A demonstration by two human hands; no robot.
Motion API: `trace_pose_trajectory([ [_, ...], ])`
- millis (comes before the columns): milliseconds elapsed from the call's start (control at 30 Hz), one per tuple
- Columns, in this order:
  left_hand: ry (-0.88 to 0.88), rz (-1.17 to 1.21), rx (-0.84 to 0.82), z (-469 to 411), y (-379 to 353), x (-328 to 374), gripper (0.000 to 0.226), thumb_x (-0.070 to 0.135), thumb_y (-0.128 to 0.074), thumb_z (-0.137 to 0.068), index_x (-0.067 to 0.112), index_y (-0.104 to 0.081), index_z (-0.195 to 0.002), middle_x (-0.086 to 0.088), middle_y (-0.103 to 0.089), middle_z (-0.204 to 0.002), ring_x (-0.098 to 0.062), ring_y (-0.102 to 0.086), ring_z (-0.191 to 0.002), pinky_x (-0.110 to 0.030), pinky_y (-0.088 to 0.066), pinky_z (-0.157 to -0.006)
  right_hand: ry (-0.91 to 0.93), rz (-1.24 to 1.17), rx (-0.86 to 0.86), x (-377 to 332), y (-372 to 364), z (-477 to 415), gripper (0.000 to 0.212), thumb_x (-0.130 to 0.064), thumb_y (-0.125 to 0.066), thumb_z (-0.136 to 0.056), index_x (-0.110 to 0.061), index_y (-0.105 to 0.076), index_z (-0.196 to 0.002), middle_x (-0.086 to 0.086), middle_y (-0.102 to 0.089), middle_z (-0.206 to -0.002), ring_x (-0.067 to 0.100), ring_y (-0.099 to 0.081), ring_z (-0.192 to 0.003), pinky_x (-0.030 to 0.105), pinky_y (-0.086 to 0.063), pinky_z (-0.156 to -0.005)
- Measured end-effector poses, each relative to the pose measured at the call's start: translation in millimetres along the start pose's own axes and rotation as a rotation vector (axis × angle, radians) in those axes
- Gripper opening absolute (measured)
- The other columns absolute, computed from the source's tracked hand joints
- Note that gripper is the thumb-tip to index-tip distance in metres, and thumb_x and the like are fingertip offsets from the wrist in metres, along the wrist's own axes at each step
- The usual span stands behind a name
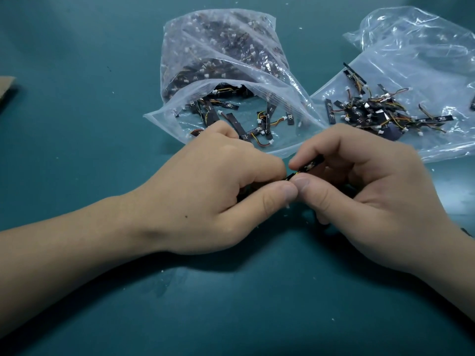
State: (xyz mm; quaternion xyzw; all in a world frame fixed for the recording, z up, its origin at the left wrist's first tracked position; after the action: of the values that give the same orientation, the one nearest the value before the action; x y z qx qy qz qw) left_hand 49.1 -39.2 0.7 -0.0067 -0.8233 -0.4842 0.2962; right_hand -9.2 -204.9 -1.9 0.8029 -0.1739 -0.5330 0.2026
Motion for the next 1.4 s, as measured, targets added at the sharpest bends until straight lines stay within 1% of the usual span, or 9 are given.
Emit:
trace_pose_trajectory([
  [167, 0.031, 0.046, 0.004, -0.3, -1.6, -3.3, 0.041, 0.034, -0.047, -0.101, 0.013, -0.066, -0.071, 0.002, -0.049, -0.056, -0.025, -0.047, -0.056, -0.038, -0.04, -0.083, -0.068, -0.172, -0.007, 3.0, 1.7, -0.1, 0.012, -0.029, -0.057, -0.099, -0.025, -0.069, -0.1, -0.004, -0.071, -0.074, 0.016, -0.059, -0.048, 0.026, -0.049, -0.048],
  [400, 0.034, 0.033, 0.006, -0.2, -1.9, -3.4, 0.04, 0.031, -0.046, -0.097, 0.011, -0.067, -0.069, 0.001, -0.051, -0.054, -0.027, -0.051, -0.055, -0.036, -0.04, -0.084, -0.078, -0.11, -0.042, 1.1, -1.4, -1.9, 0.009, -0.031, -0.062, -0.095, -0.025, -0.068, -0.094, -0.005, -0.07, -0.072, 0.012, -0.06, -0.05, 0.017, -0.047, -0.051],
  [600, 0.032, 0.013, 0.033, -0.6, -2.7, -4.1, 0.041, 0.036, -0.051, -0.097, 0.013, -0.06, -0.064, -0.001, -0.048, -0.053, -0.027, -0.044, -0.055, -0.04, -0.041, -0.084, -0.074, -0.053, -0.045, -0.8, -1.6, -2.6, 0.012, -0.033, -0.061, -0.096, -0.025, -0.067, -0.089, -0.009, -0.069, -0.067, 0.009, -0.064, -0.053, 0.011, -0.043, -0.055],
  [767, 0.022, 0.01, 0.043, -0.7, -2.9, -4.1, 0.043, 0.031, -0.051, -0.094, 0.007, -0.06, -0.06, -0.005, -0.047, -0.051, -0.031, -0.043, -0.052, -0.037, -0.041, -0.082, -0.066, -0.031, -0.052, -2.0, -2.7, -2.4, 0.012, -0.032, -0.061, -0.096, -0.026, -0.065, -0.087, -0.008, -0.068, -0.066, 0.01, -0.063, -0.053, 0.013, -0.044, -0.054],
  [967, -0.006, 0.011, 0.051, -0.8, -2.3, -1.2, 0.039, 0.028, -0.049, -0.092, 0.009, -0.045, -0.058, -0.004, -0.034, -0.051, -0.027, -0.033, -0.052, -0.033, -0.04, -0.078, -0.062, -0.01, -0.066, -3.6, -2.9, -2.4, 0.012, -0.035, -0.06, -0.096, -0.028, -0.065, -0.087, -0.007, -0.068, -0.066, 0.013, -0.062, -0.052, 0.018, -0.046, -0.052],
  [1067, -0.015, 0.014, 0.048, -1.6, -1.8, -1.0, 0.037, 0.025, -0.048, -0.092, 0.009, -0.042, -0.059, -0.005, -0.032, -0.052, -0.028, -0.032, -0.053, -0.037, -0.04, -0.075, -0.063, -0.004, -0.07, -4.0, -2.7, -2.5, 0.013, -0.036, -0.06, -0.096, -0.029, -0.065, -0.087, -0.008, -0.068, -0.066, 0.012, -0.062, -0.053, 0.018, -0.046, -0.052],
  [1167, -0.018, 0.038, 0.034, -1.7, -1.4, -2.2, 0.036, 0.025, -0.049, -0.093, 0.011, -0.044, -0.061, -0.004, -0.033, -0.052, -0.024, -0.034, -0.052, -0.041, -0.041, -0.07, -0.072, -0.012, -0.059, -4.0, -2.3, -2.3, 0.013, -0.036, -0.059, -0.096, -0.029, -0.064, -0.086, -0.009, -0.068, -0.065, 0.012, -0.063, -0.053, 0.018, -0.047, -0.052],
  [1300, 0.047, 0.079, 0.013, -1.5, -1.1, -4.8, 0.047, 0.048, -0.055, -0.096, 0.015, -0.056, -0.063, -0.002, -0.044, -0.052, -0.023, -0.044, -0.055, -0.044, -0.046, -0.062, -0.071, -0.026, -0.039, -4.7, -1.8, -1.9, 0.013, -0.034, -0.059, -0.096, -0.029, -0.062, -0.085, -0.008, -0.068, -0.065, 0.01, -0.062, -0.051, 0.016, -0.046, -0.051],
  [1400, 0.057, 0.106, 0.026, -1.2, -0.3, -5.3, 0.037, 0.042, -0.059, -0.094, 0.018, -0.057, -0.065, 0.001, -0.046, -0.053, -0.022, -0.047, -0.056, -0.04, -0.043, -0.058, -0.071, -0.024, -0.029, -4.7, -1.4, -1.7, 0.012, -0.034, -0.059, -0.096, -0.029, -0.062, -0.086, -0.009, -0.068, -0.065, 0.009, -0.063, -0.051, 0.014, -0.046, -0.052],
])
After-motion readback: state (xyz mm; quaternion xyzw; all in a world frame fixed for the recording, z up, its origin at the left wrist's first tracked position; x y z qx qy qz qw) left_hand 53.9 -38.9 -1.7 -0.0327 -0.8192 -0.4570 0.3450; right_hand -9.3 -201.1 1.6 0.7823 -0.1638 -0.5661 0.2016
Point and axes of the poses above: each hand's wrist, its own z-axis away from the middle knuckle, its own y-axis out of the back of the hand, x = y × z, the point moved 4 cm from there along -z, towards the middle knuckle
